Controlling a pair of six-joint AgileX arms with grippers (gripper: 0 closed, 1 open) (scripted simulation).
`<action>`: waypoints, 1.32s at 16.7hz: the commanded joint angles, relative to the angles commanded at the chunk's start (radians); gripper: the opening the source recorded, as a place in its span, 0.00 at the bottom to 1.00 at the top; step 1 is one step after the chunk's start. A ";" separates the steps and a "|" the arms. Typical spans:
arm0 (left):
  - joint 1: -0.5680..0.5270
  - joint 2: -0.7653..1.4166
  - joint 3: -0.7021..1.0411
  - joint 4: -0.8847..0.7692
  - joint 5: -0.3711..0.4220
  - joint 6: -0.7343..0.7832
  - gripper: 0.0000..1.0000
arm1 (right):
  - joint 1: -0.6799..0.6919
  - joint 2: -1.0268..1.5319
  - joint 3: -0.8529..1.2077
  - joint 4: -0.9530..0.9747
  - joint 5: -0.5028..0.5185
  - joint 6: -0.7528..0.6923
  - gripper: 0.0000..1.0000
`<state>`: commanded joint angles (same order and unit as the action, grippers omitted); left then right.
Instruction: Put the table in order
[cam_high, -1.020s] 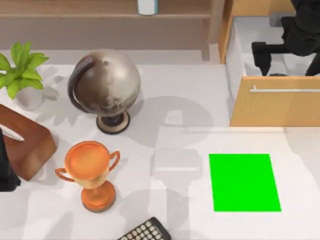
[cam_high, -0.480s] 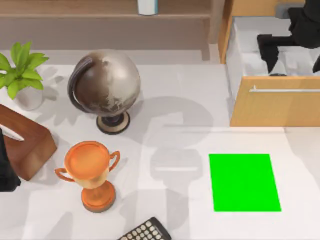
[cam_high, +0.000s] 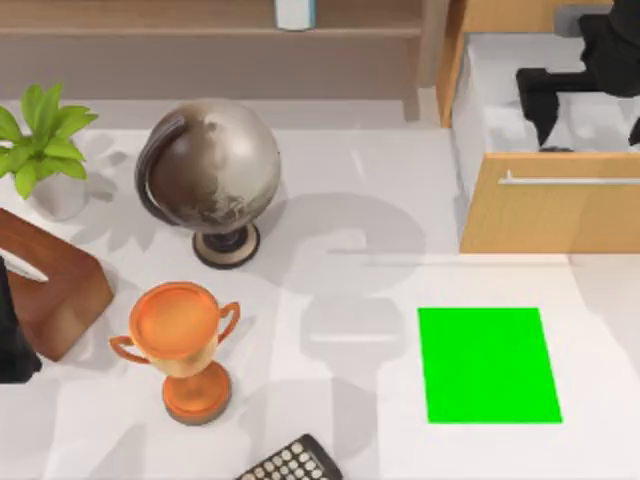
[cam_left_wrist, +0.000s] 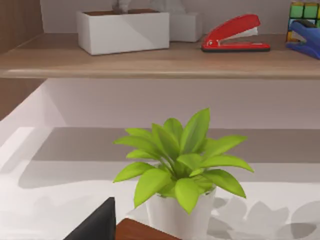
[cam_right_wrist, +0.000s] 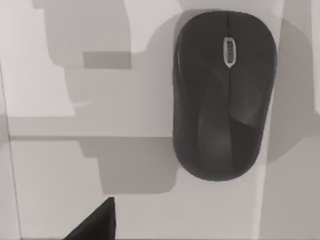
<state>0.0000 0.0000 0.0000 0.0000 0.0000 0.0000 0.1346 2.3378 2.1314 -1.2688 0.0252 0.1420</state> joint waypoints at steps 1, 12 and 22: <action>0.000 0.000 0.000 0.000 0.000 0.000 1.00 | 0.002 0.017 -0.008 0.023 0.001 0.004 1.00; 0.000 0.000 0.000 0.000 0.000 0.000 1.00 | 0.001 0.118 -0.030 0.151 -0.002 0.003 0.92; 0.000 0.000 0.000 0.000 0.000 0.000 1.00 | 0.001 0.118 -0.030 0.151 -0.002 0.003 0.17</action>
<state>0.0000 0.0000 0.0000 0.0000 0.0000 0.0000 0.1354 2.4556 2.1012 -1.1178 0.0230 0.1448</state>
